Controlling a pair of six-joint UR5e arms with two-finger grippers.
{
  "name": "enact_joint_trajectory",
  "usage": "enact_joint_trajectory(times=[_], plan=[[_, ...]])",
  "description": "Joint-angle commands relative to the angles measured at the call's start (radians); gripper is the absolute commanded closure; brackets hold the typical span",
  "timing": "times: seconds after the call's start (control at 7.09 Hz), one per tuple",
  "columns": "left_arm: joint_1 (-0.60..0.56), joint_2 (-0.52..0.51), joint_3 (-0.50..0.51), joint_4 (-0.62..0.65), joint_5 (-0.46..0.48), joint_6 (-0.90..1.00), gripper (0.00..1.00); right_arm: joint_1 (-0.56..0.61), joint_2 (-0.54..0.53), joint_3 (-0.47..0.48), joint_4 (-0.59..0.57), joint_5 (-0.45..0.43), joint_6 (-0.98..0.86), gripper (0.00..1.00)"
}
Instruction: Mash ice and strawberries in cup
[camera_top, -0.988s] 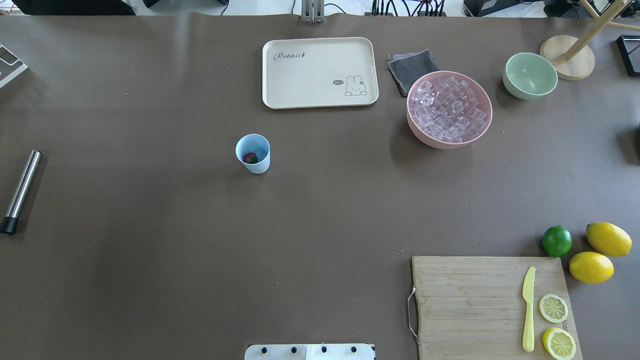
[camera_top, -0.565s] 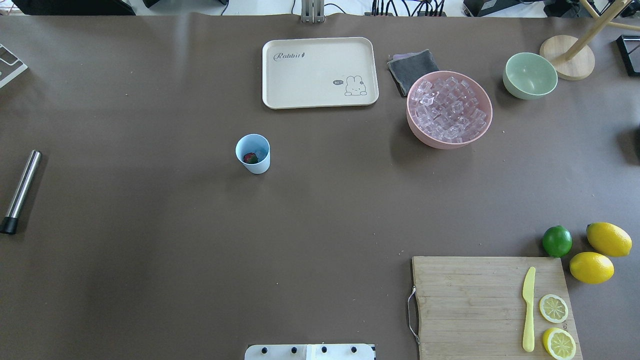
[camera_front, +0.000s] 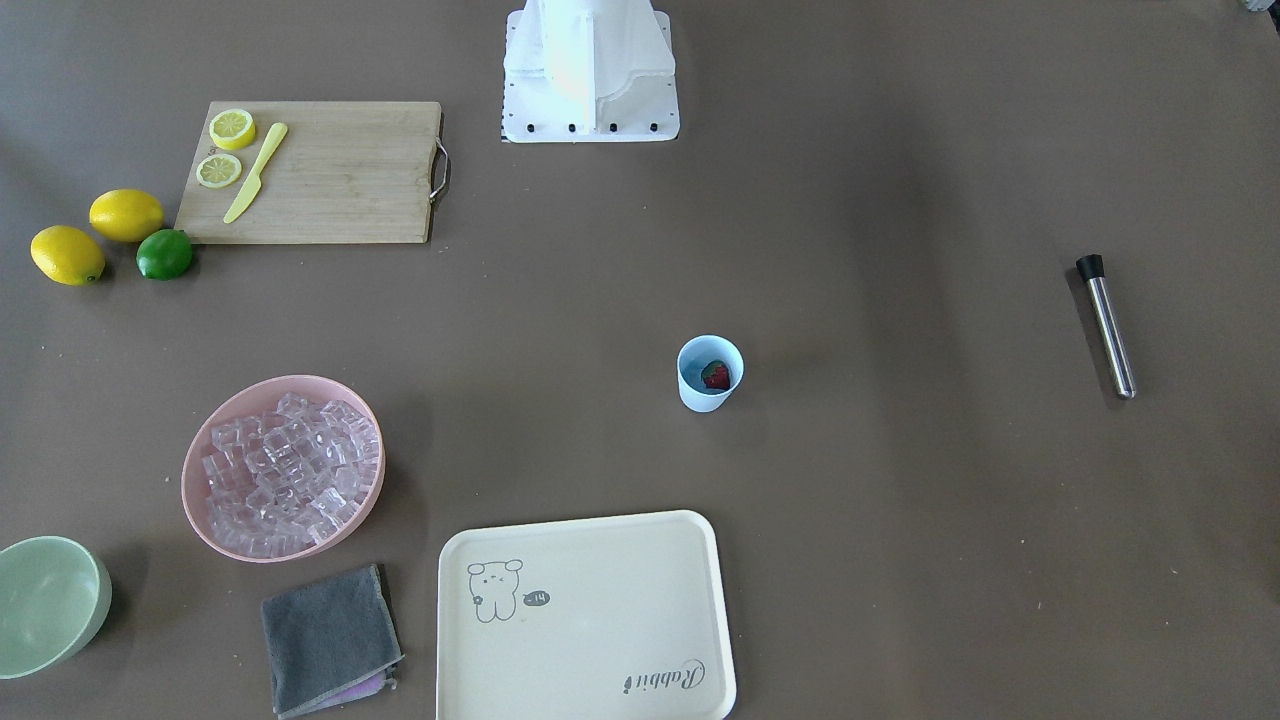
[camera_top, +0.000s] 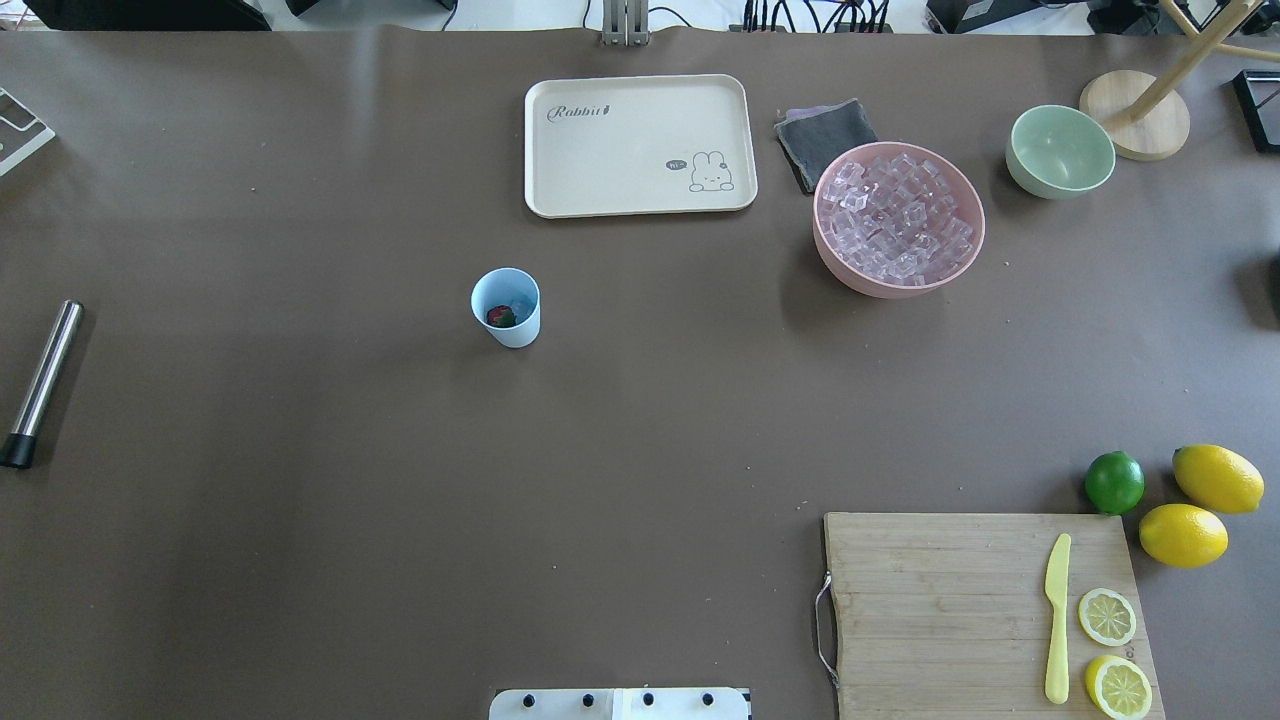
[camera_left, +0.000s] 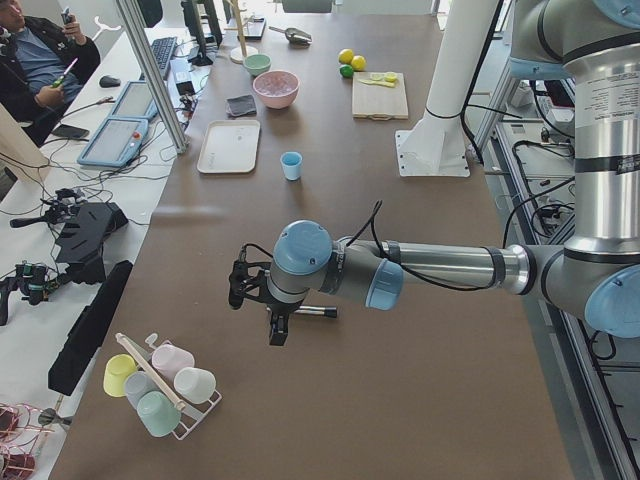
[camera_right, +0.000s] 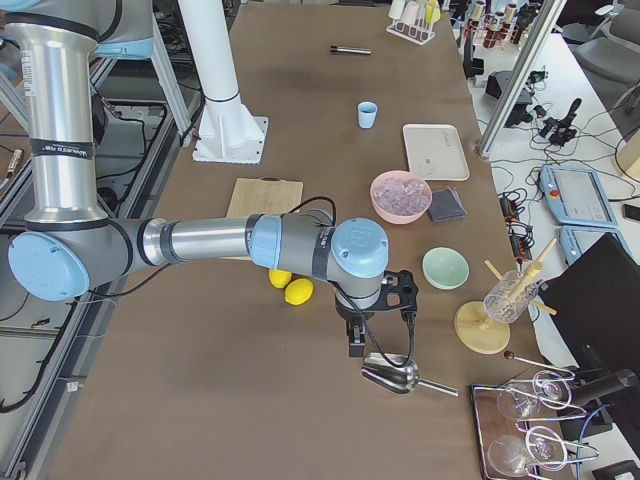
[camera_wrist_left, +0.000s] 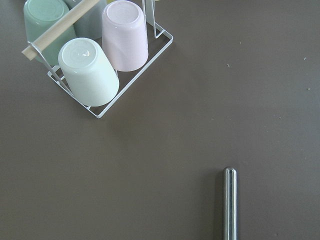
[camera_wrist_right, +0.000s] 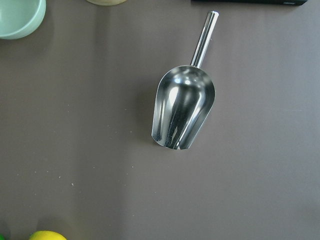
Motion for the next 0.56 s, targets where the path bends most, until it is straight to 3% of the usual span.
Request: enact_joint_trajectory(times=[0.0, 0.14, 0.42], plan=[[0.016, 0.001, 0.035, 0.005, 0.027, 0.001, 0.02, -0.014, 0.017, -0.026, -0.001, -0.023, 0.057, 0.0], [0.039, 0.003, 0.041, 0.006, 0.082, 0.004, 0.02, -0.014, 0.018, -0.022, -0.001, -0.022, 0.057, 0.0], [0.052, -0.006, 0.041, 0.031, 0.09, 0.004, 0.02, -0.016, 0.02, -0.017, -0.004, -0.025, 0.059, 0.0]])
